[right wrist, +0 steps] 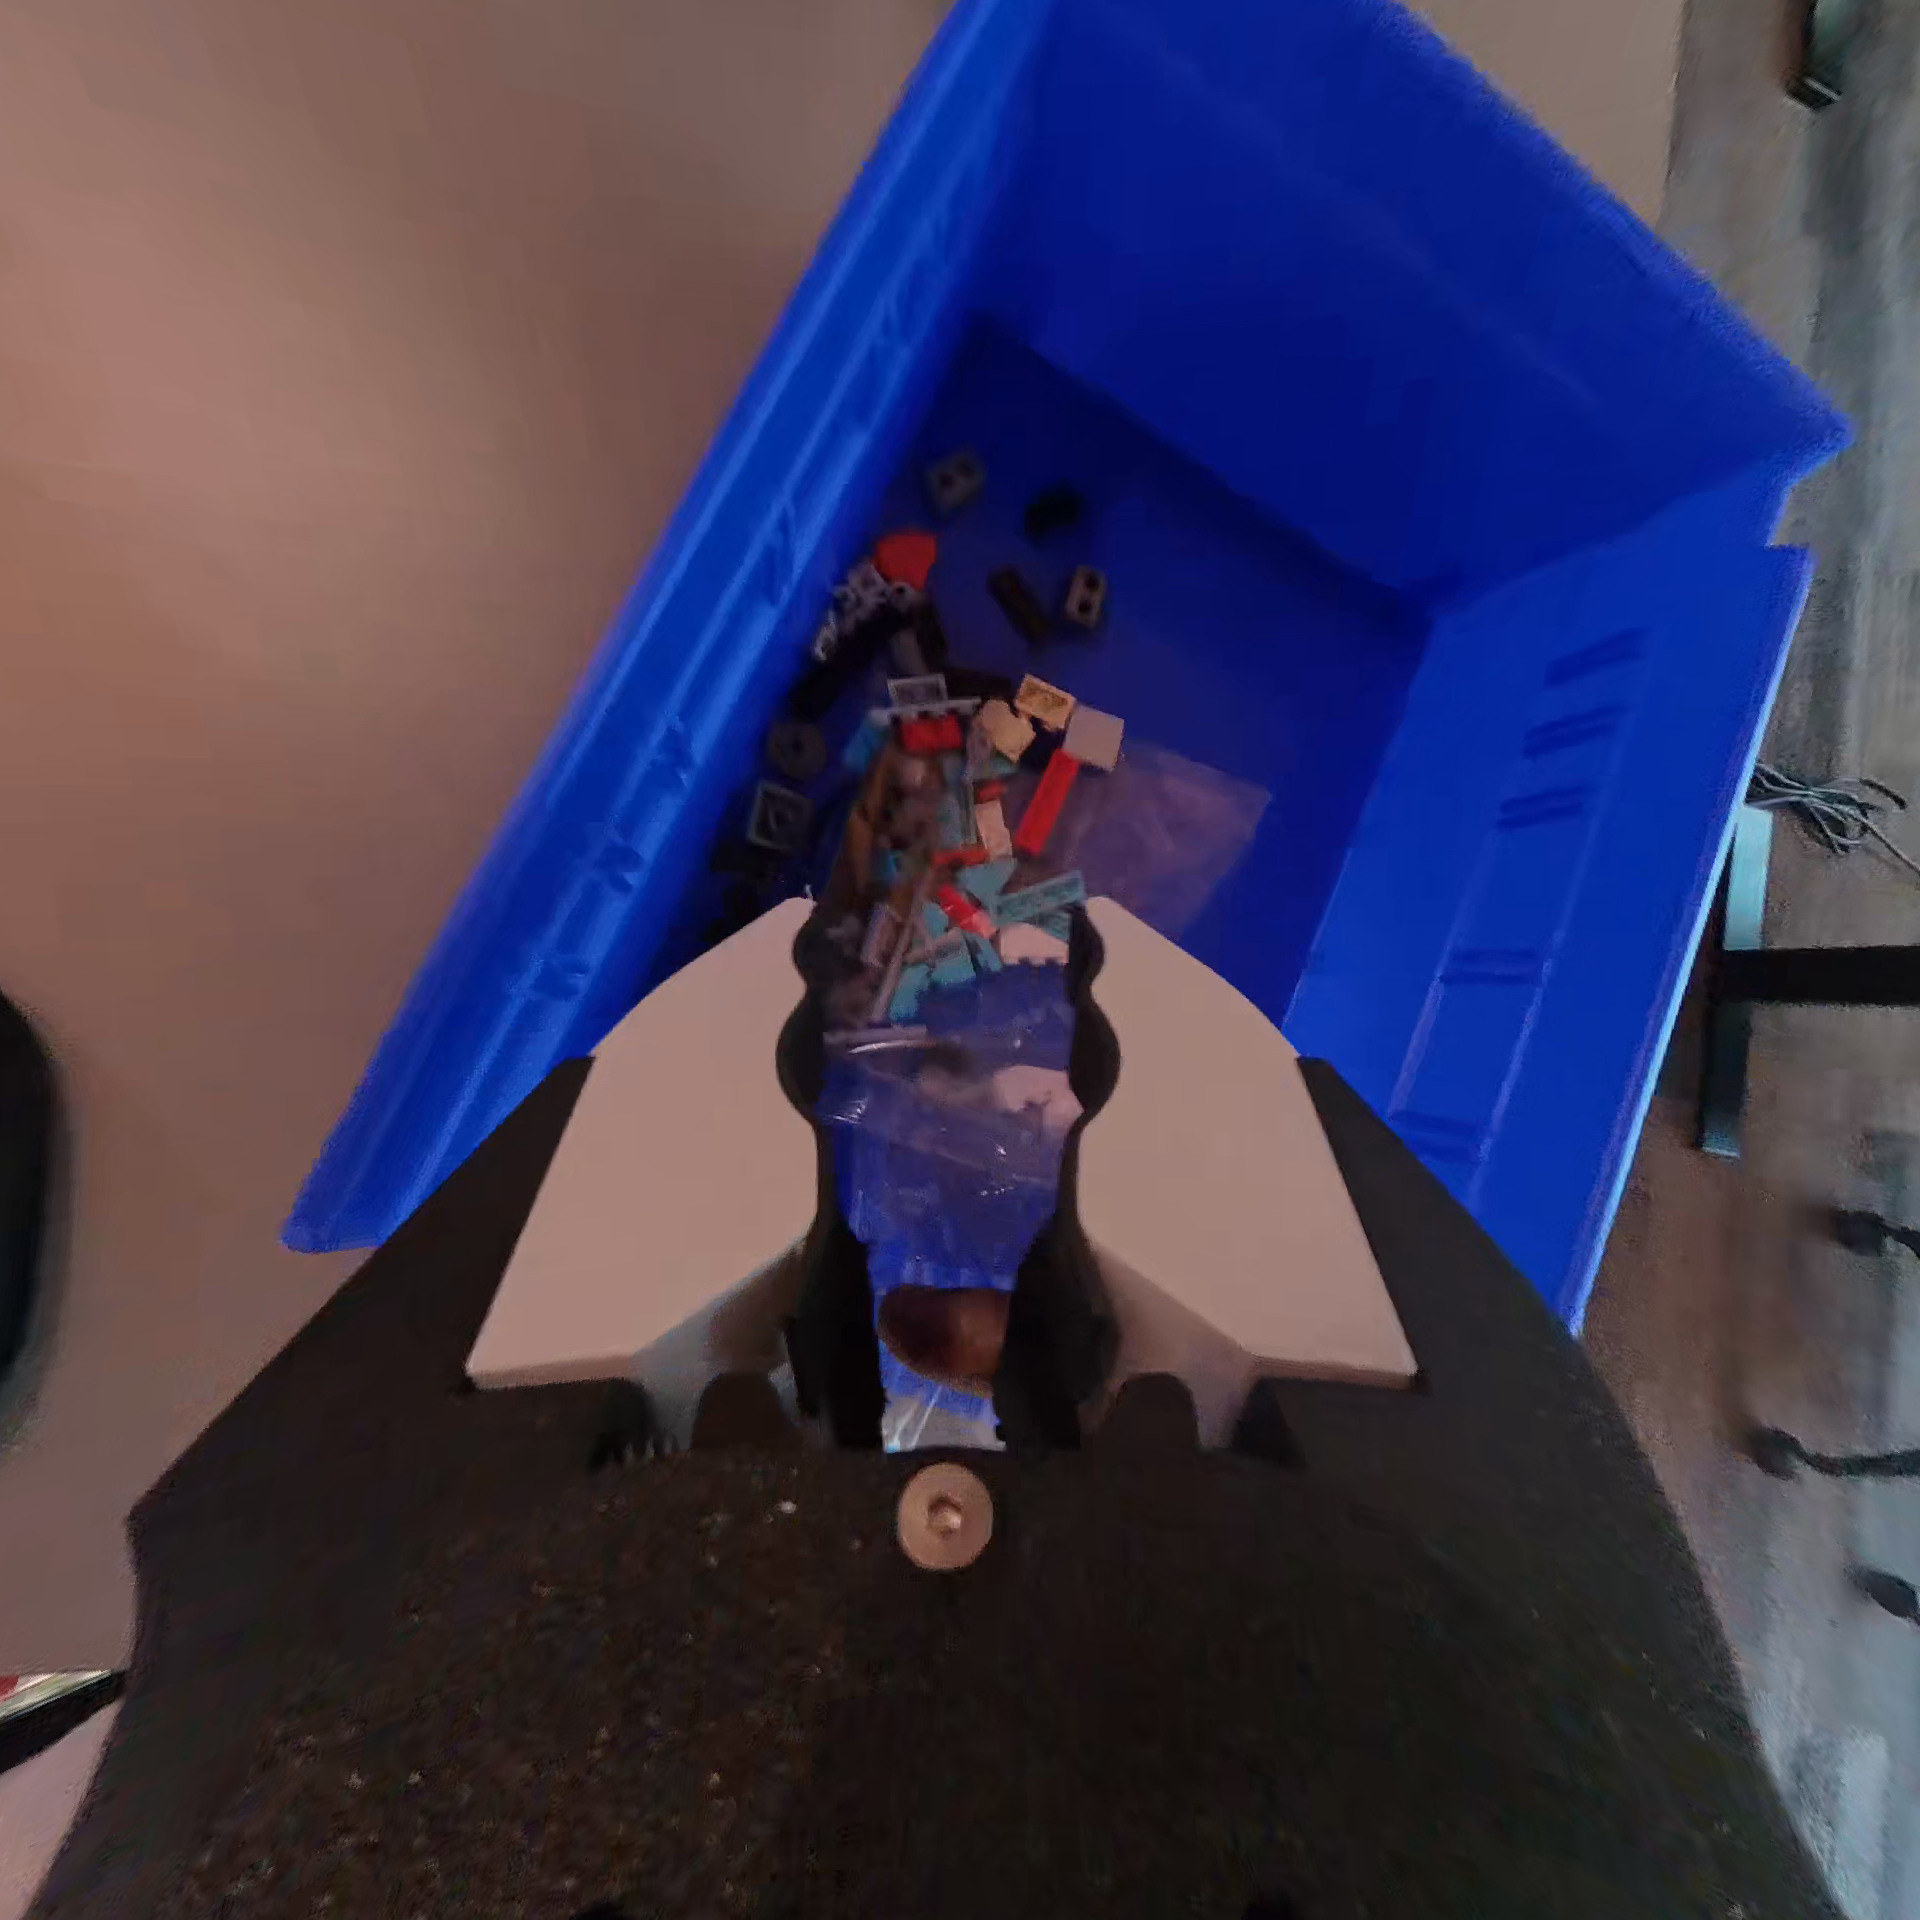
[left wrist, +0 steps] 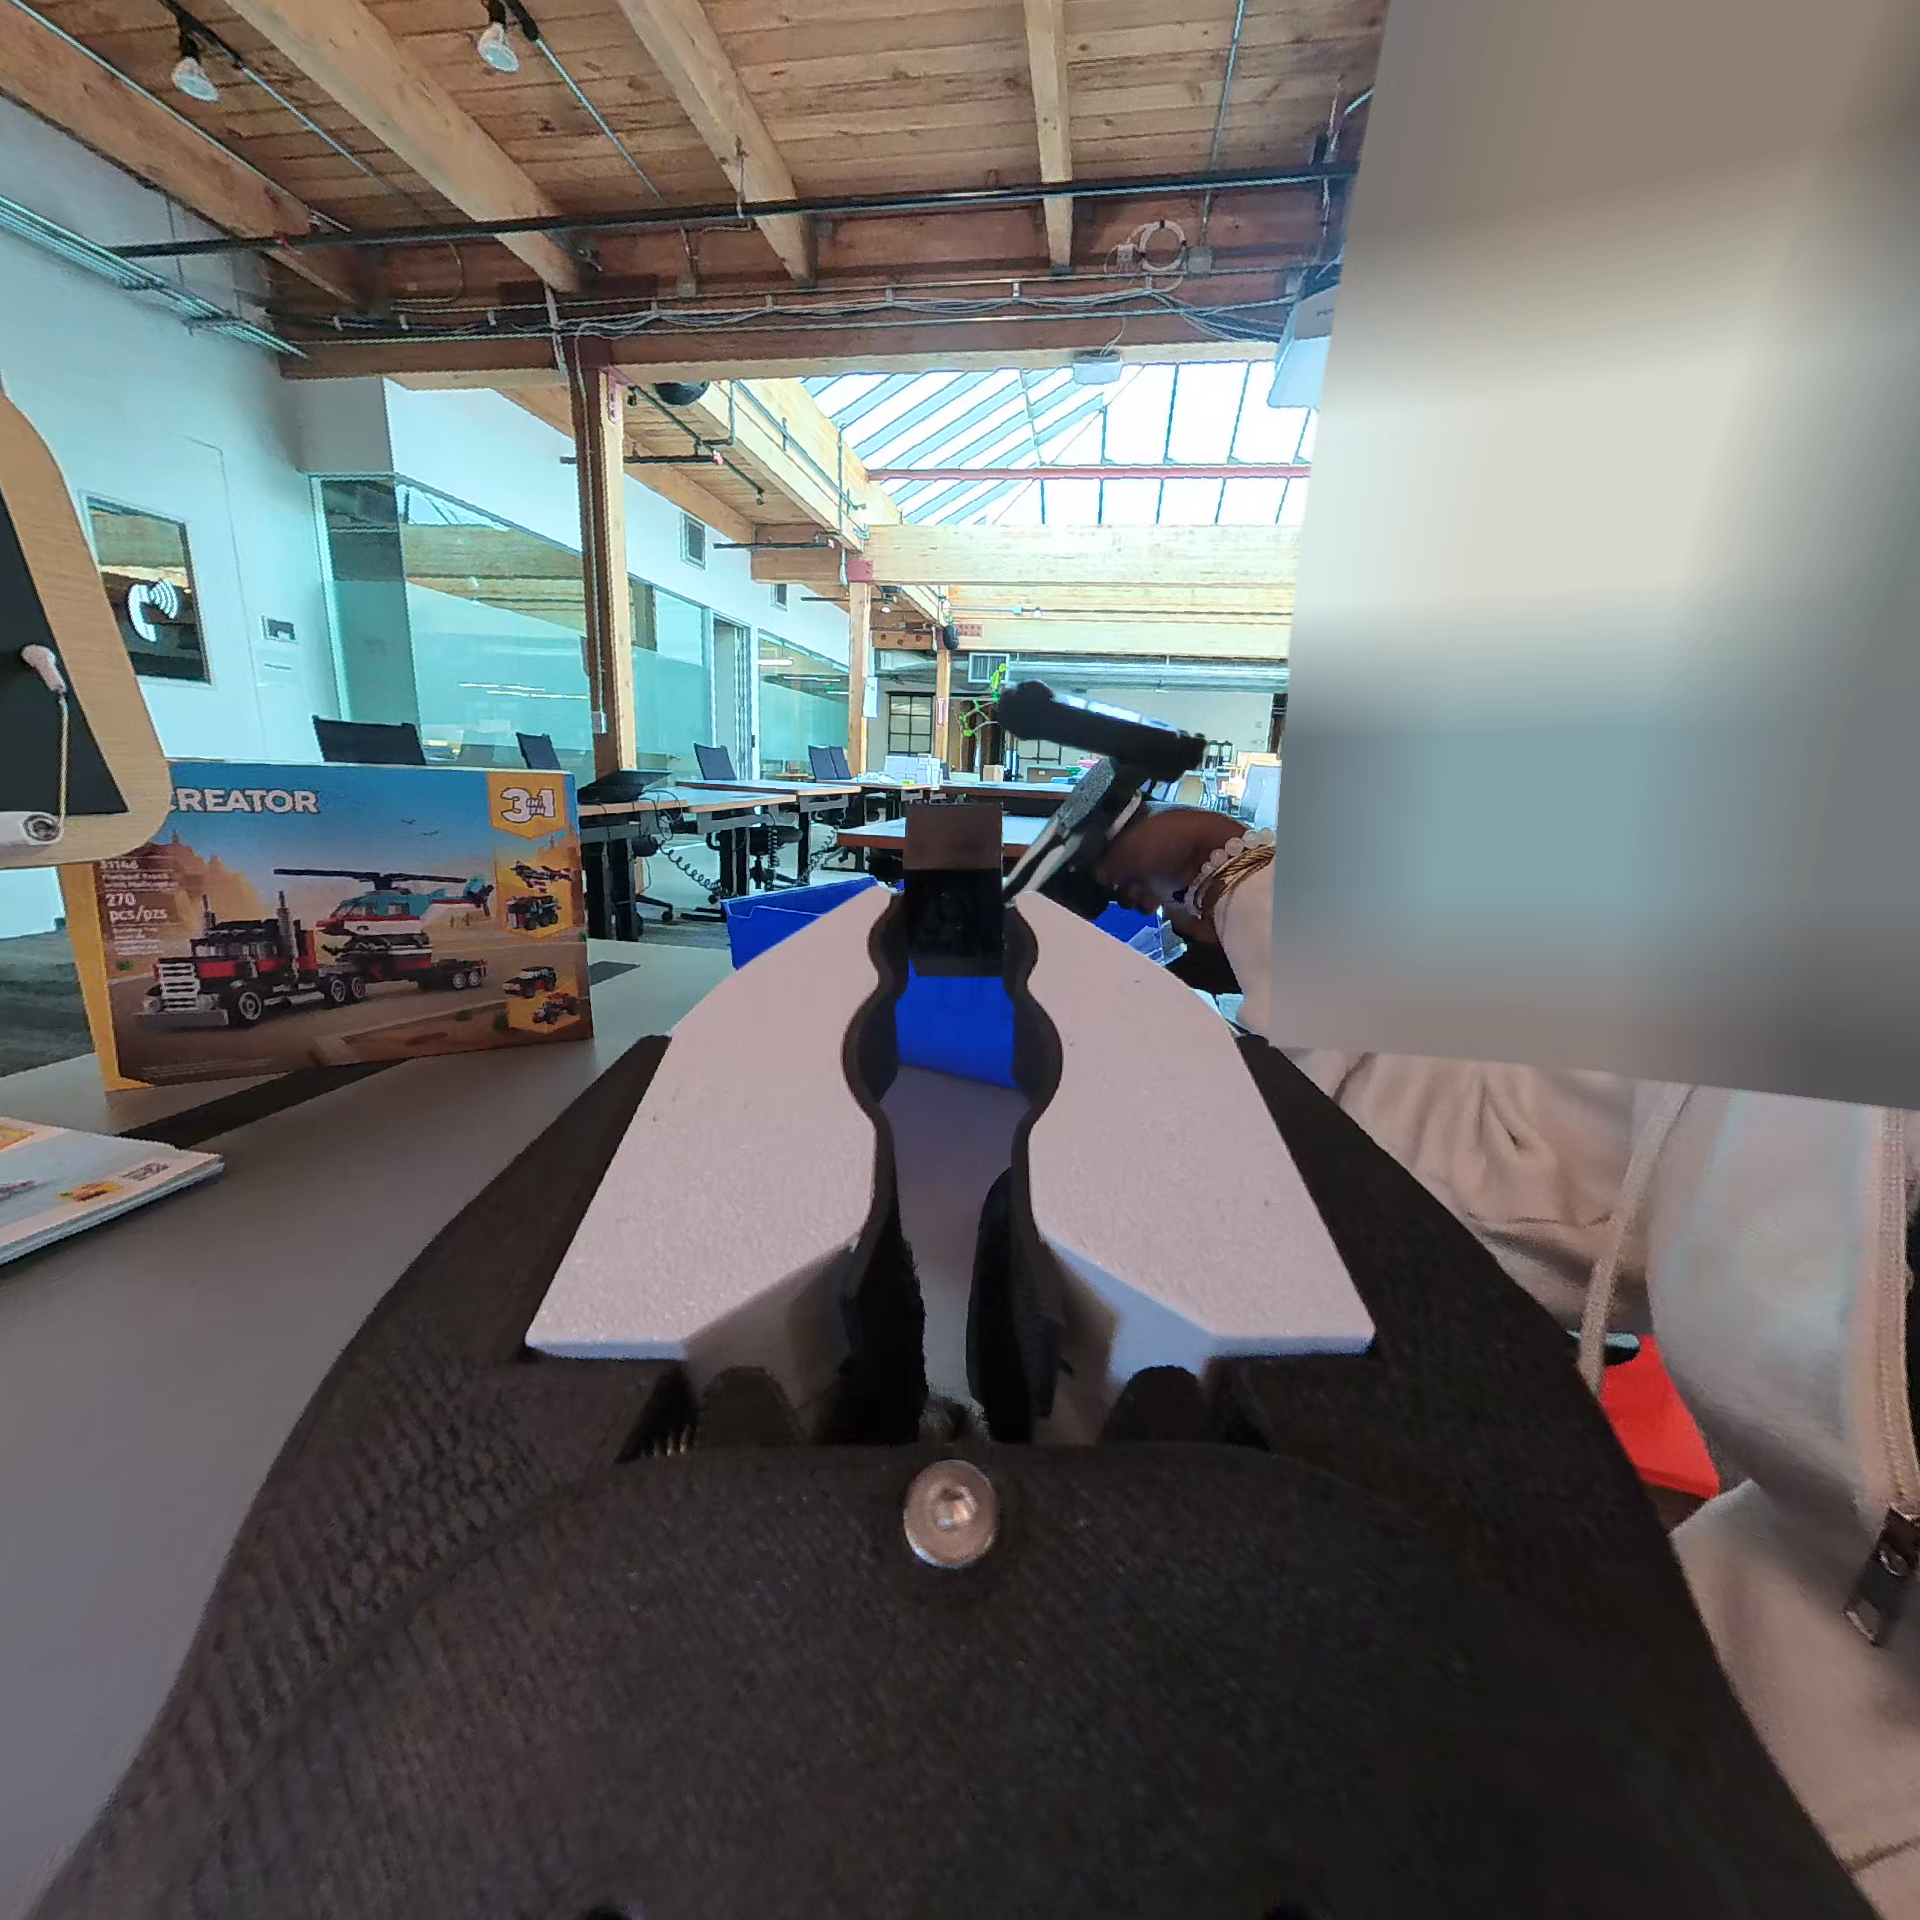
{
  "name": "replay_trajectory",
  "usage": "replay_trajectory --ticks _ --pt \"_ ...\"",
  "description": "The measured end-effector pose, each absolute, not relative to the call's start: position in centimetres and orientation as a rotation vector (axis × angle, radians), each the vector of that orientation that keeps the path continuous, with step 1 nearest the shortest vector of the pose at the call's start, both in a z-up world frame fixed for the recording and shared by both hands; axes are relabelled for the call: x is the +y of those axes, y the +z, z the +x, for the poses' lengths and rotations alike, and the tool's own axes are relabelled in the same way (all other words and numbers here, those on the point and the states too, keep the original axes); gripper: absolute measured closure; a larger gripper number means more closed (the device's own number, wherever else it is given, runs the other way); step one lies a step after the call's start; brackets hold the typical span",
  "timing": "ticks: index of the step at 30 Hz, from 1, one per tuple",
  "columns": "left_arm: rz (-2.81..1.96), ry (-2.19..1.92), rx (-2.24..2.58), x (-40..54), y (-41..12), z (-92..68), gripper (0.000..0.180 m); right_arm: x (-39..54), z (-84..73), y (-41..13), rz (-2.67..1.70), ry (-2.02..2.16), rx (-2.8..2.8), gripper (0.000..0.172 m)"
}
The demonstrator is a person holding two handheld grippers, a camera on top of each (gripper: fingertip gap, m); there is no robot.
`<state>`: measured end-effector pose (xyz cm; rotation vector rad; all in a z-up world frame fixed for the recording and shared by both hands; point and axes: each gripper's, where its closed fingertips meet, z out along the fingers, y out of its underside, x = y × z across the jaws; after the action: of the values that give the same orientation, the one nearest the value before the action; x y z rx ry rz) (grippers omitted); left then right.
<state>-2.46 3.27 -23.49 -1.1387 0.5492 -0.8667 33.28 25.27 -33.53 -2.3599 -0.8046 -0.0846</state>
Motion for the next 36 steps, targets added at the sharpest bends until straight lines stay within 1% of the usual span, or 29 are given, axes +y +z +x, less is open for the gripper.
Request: replay_trajectory --ticks 5,8,11,13,14,17,21,25,29,31,35,36 --pt "-1.176 -0.857 0.546 3.6 -24.0 -2.3 0.164 25.0 33.2 -32.0 -2.254 -0.03 -0.78 0.123" --pt "-1.2 -0.851 0.539 3.9 -24.3 -2.3 0.164 24.8 32.0 -28.9 -2.089 -0.033 -0.788 0.122" --pt "-1.239 -0.865 0.529 4.2 -24.8 -2.3 0.164 22.0 25.1 -23.3 -1.673 0.142 -1.008 0.129" --pt "-1.259 -0.915 0.54 4.1 -25.1 -2.0 0.164 17.0 18.3 -20.2 -1.27 0.323 -1.25 0.136" --pt "-1.272 -0.962 0.55 3.9 -25.3 -1.7 0.163 13.6 15.2 -19.8 -1.083 0.417 -1.391 0.14" --pt "-1.341 -1.15 0.602 3.1 -26.2 -0.4 0.163 5.6 8.4 -21.3 -0.709 0.604 -1.704 0.145" --pt "-1.401 -1.326 0.666 1.9 -27.1 0.9 0.163 1.8 2.8 -24.7 -0.533 0.635 -1.868 0.148" --pt "-1.428 -1.381 0.685 1.4 -27.4 1.1 0.163 1.9 0.3 -25.9 -0.471 0.526 -1.843 0.148" --pt "-1.471 -1.408 0.765 0.6 -28.3 2.0 0.163 0.9 -0.2 -27.3 -0.439 0.585 -1.902 0.149" --pt "-1.503 -1.4 0.789 0.5 -28.8 2.2 0.163 0.9 -0.2 -28.0 -0.432 0.572 -1.939 0.159" --pt "-1.477 -1.387 0.733 1.2 -28.3 1.8 0.162 1.5 -0.4 -27.3 -0.485 0.583 -1.895 0.165" --pt "-1.444 -1.356 0.709 1.5 -27.8 1.5 0.16 2.1 -0.5 -26.8 -0.523 0.582 -1.86 0.165"
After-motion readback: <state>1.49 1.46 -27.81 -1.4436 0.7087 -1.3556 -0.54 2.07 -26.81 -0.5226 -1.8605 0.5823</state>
